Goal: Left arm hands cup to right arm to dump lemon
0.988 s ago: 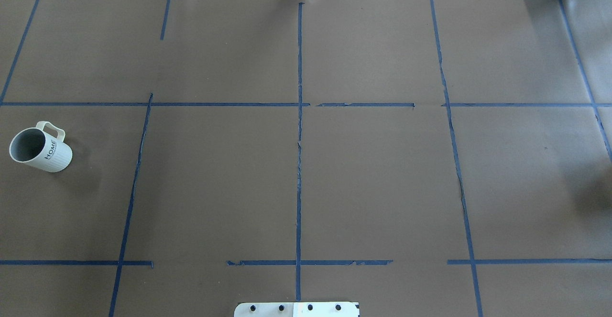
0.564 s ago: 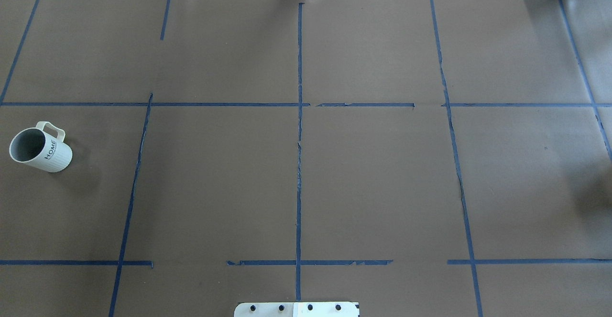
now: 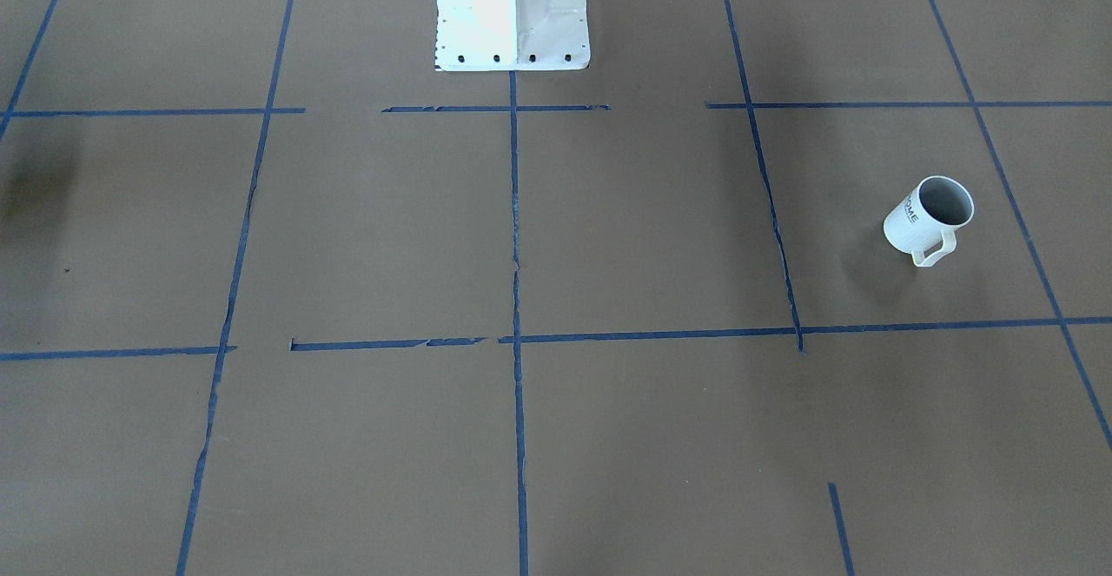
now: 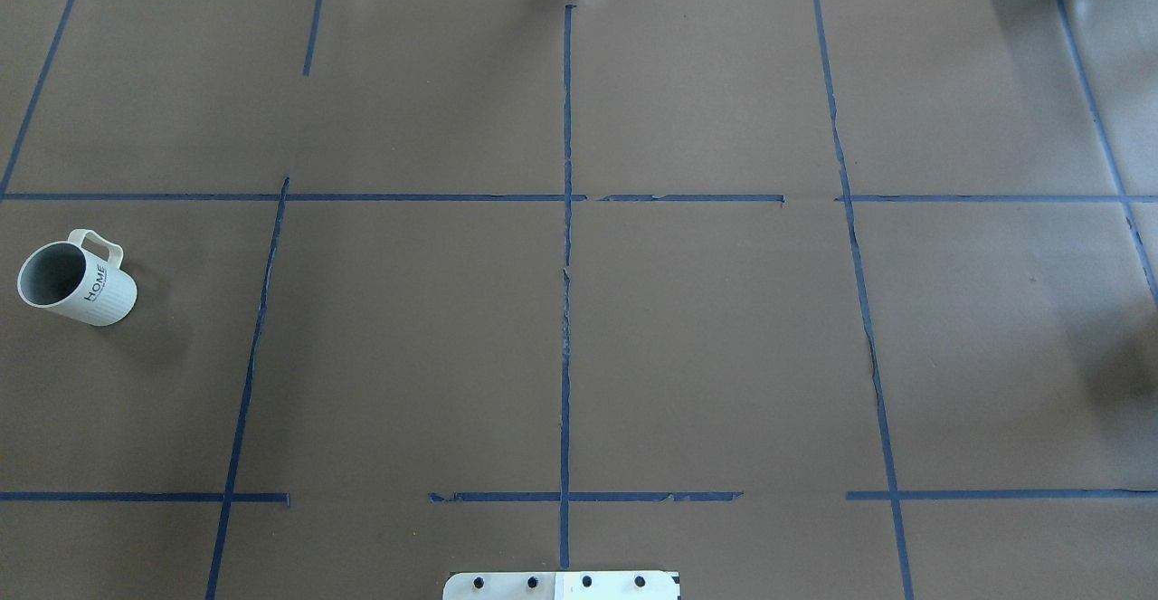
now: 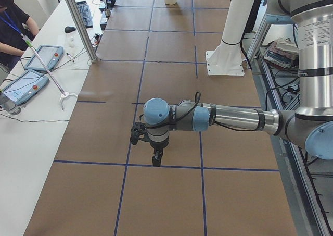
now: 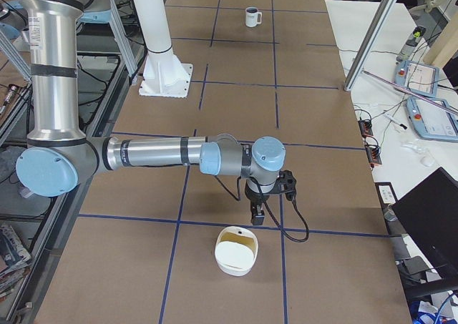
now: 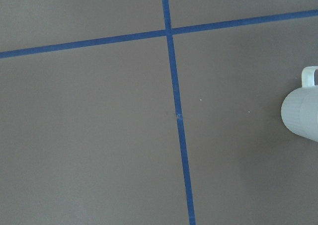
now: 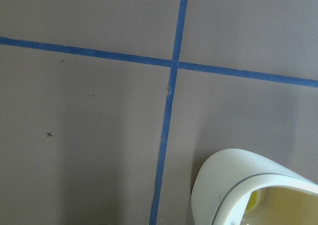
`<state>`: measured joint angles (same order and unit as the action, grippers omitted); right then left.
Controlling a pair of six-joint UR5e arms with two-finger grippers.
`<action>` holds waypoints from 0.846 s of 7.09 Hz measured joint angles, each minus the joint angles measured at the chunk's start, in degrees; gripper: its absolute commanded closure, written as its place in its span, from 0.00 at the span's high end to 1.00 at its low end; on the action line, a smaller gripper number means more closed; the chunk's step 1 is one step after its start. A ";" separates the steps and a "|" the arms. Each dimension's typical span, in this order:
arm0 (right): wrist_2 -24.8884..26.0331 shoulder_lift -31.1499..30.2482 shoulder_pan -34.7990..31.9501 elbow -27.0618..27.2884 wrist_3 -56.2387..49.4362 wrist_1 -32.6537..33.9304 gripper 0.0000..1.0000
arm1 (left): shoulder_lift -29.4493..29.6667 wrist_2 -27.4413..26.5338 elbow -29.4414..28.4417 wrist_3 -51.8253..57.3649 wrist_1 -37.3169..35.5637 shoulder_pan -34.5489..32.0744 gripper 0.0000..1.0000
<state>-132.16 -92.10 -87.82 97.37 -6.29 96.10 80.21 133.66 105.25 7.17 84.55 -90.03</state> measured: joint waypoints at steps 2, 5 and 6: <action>-0.18 -0.26 0.01 0.47 -0.46 0.02 1.00 | -0.79 0.00 0.35 0.24 0.06 0.00 1.00; -0.23 -1.02 0.02 0.43 -0.28 0.04 1.00 | -1.07 0.02 0.28 0.30 0.01 0.02 1.00; -0.23 -1.12 0.02 0.41 -0.13 0.05 1.00 | -1.10 0.03 0.26 0.30 0.02 0.06 1.00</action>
<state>-132.39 -93.22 -87.80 97.78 -6.42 96.15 79.11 133.68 105.52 7.47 84.57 -89.97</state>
